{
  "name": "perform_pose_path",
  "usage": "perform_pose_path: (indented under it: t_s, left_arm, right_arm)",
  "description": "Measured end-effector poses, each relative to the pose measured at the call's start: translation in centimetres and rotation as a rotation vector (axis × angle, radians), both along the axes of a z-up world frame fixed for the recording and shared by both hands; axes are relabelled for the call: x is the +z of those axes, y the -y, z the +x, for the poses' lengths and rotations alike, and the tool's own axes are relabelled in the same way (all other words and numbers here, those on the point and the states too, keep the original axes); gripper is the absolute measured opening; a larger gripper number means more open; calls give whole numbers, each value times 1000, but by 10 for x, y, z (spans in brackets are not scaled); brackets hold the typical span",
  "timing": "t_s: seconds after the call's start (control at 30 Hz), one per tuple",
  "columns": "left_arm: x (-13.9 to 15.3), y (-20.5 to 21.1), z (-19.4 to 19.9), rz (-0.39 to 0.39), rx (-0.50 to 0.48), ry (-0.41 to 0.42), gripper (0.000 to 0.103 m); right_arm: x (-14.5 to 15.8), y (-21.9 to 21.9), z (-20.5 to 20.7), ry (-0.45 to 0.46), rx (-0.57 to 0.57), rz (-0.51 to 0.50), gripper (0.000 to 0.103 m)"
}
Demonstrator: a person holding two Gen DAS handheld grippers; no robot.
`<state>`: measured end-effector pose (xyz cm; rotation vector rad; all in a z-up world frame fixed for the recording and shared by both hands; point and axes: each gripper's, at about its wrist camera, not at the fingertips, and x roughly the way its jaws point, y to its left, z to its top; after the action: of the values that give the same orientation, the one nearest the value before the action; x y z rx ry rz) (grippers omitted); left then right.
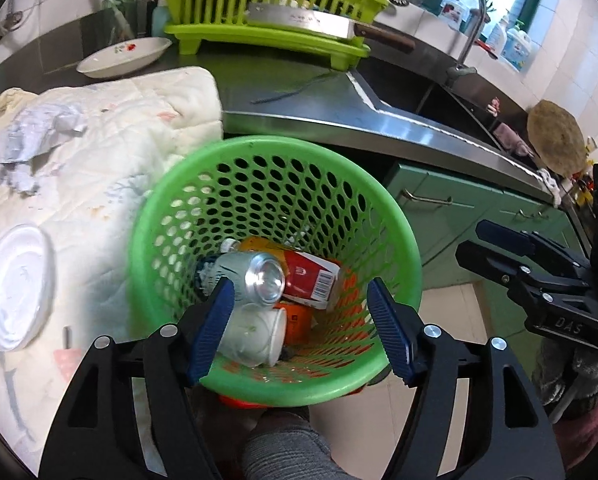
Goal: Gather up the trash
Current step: 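Carry the clear plastic cup into the green basket and open the left tool, then grasp the crumpled grey tissue with the right tool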
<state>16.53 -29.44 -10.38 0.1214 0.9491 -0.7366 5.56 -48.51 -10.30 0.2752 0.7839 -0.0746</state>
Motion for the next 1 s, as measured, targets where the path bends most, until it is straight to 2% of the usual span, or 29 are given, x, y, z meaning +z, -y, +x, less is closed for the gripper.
perform_pose_path:
  t_s: [0.23, 0.5, 0.57, 0.73, 1.0]
  left_arm:
    - [22, -44, -7, 2, 63, 60, 68]
    - [41, -116, -5, 11, 186, 108, 68]
    - [44, -135, -3, 16, 222, 113, 68]
    - [49, -187, 4, 18, 323, 120, 68]
    - [44, -235, 9, 17, 410, 105, 68]
  right_arm:
    - [5, -24, 7, 7, 41, -2, 67]
    - [13, -69, 25, 16, 130, -12, 68]
    - [15, -82, 29, 20, 154, -13, 73]
    - [20, -124, 47, 28, 235, -20, 74]
    - [29, -169, 94, 32, 317, -23, 74]
